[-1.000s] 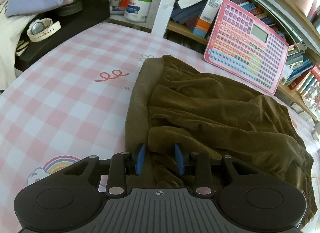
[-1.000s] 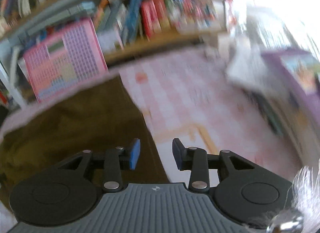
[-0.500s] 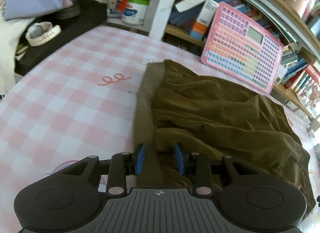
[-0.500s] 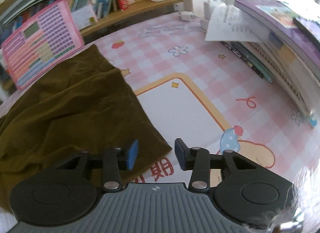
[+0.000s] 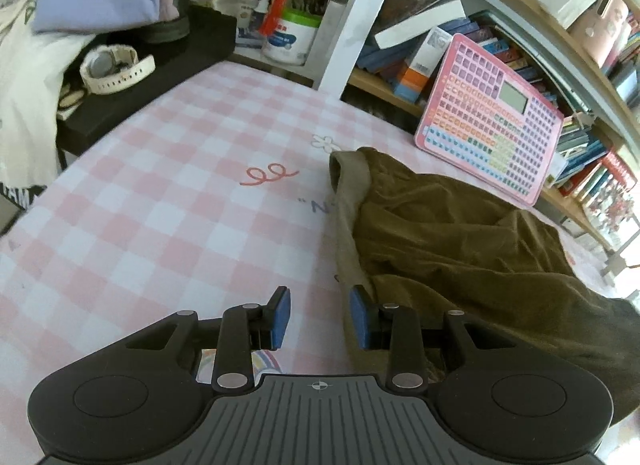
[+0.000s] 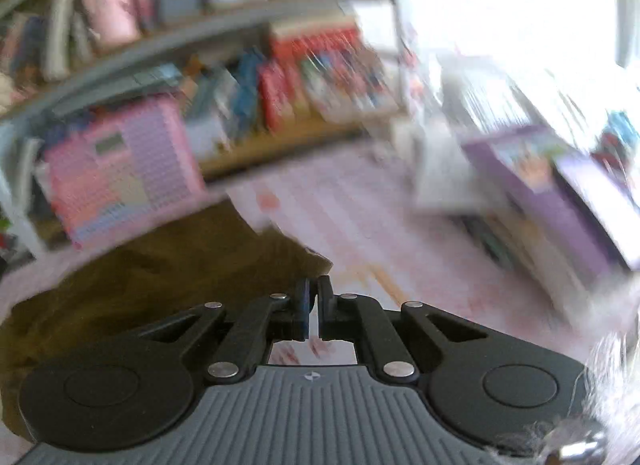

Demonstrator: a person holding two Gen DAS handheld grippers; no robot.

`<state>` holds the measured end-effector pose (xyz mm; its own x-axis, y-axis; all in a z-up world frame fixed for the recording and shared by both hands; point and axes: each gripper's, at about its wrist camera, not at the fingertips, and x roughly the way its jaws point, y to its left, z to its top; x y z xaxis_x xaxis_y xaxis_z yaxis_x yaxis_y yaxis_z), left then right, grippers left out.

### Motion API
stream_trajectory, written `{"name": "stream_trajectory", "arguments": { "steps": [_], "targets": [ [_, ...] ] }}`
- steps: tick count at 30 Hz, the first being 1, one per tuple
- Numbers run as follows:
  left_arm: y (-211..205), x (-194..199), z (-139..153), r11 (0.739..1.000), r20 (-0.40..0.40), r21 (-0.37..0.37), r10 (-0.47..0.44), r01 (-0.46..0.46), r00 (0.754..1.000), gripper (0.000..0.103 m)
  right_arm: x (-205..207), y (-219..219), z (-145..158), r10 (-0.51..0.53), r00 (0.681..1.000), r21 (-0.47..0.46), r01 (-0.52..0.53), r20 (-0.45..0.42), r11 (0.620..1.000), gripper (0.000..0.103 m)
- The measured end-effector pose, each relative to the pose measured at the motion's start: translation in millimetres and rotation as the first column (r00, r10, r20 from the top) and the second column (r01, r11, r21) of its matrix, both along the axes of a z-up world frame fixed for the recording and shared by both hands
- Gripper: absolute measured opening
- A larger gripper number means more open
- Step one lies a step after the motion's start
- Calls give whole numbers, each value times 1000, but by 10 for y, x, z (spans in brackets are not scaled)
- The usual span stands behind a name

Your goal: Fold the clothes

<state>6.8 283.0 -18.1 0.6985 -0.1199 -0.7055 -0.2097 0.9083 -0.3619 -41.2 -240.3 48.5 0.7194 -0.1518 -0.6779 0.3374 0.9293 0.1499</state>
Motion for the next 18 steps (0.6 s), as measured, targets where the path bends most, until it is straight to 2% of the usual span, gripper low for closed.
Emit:
{"name": "stream_trajectory", "arguments": {
  "steps": [2,3,4,6,8,13,18],
  "targets": [
    [0,4,-37,999,-17,-24,-26,26,1000,35,30,-90,-364,-67,984,17,71,-168,997,5],
    [-11,0,-52,999,-25,-27,-39,38,999,36,15,-120,-517,-111,967,17,118,-228,993,6],
    [-24,-6,-66,998,-31,-29,-51,51,998,39,-20,-128,-600,-140,959,12,148,-248,989,8],
    [-51,-15,-98,997,-43,-37,-68,66,997,45,-87,-108,-654,-168,955,7,175,-243,985,11],
    [-81,-12,-131,995,-56,-46,-90,88,994,46,-85,-60,-644,-167,960,2,172,-226,985,22],
    [-137,15,-174,988,-50,-85,-137,132,989,46,-19,75,-600,-144,972,-12,144,-184,989,26],
    [-156,21,-173,983,-48,-104,-160,155,986,46,81,151,-661,-151,969,-31,147,-197,989,27]
  ]
}}
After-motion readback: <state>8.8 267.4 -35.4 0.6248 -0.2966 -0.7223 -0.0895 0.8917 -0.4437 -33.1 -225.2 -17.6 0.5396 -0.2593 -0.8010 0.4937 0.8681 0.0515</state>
